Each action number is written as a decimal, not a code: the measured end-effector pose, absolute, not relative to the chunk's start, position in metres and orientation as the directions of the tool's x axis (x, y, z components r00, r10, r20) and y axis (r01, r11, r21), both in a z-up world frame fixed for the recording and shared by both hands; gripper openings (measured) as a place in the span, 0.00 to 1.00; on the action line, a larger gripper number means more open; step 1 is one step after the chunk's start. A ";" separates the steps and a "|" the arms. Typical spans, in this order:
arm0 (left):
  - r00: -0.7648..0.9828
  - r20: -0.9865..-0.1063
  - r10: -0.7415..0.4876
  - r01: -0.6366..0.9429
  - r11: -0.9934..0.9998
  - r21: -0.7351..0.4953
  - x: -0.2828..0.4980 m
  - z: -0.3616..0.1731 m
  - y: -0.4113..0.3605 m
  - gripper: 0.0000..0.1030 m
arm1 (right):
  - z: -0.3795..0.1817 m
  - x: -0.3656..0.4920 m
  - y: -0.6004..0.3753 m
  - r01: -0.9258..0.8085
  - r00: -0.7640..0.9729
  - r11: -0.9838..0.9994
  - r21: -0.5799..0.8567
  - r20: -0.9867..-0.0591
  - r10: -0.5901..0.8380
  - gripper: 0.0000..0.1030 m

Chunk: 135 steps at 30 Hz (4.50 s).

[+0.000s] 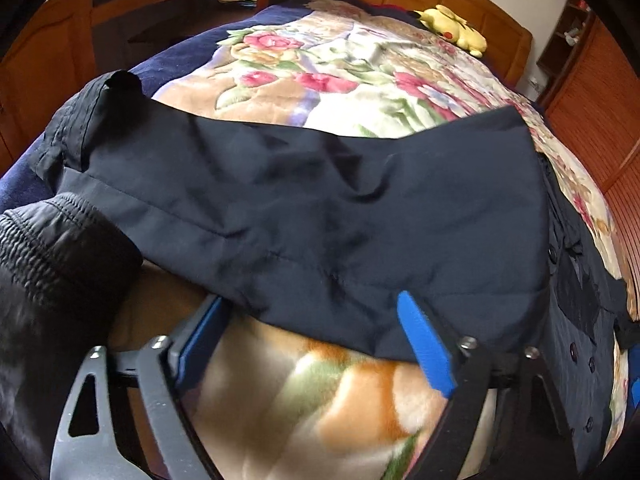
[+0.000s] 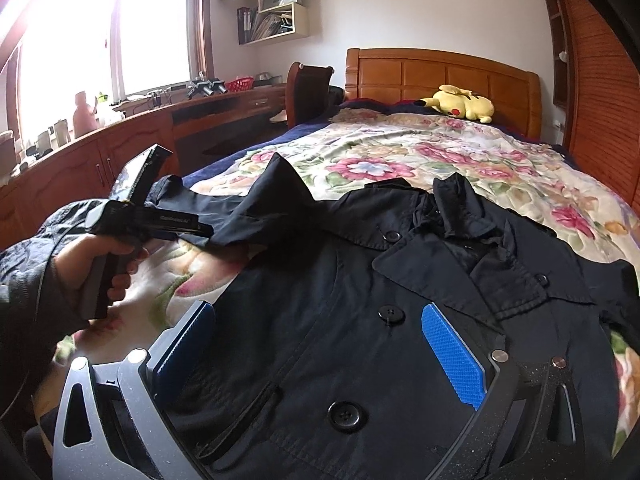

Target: Fold large clothes

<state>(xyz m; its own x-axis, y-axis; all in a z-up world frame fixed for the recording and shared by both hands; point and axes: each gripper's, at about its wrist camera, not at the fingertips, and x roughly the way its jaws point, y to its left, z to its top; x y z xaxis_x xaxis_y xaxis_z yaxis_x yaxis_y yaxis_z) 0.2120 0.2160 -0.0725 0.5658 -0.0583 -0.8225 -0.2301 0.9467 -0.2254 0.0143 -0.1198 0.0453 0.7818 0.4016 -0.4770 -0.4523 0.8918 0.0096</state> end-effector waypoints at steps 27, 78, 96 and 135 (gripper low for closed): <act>0.736 -0.666 -0.122 0.043 0.990 -0.135 0.198 0.035 0.114 0.05 | 0.059 0.018 -0.177 -0.342 0.837 0.939 0.037 -0.442 0.322 1.00; 0.676 -0.654 -0.339 0.396 0.916 -0.065 0.077 0.030 -0.022 0.80 | 0.070 0.018 -0.224 -0.272 0.844 0.955 0.118 -0.447 0.296 1.00; 0.768 -0.601 -0.221 0.227 0.972 -0.067 0.045 0.015 0.044 0.80 | 0.069 0.012 -0.181 -0.422 0.802 0.905 0.062 -0.439 0.404 0.94; 0.824 -0.538 -0.178 0.148 0.984 -0.099 0.034 0.008 0.128 0.80 | 0.017 0.122 -0.036 -0.692 0.564 0.697 -0.188 -0.744 0.359 0.09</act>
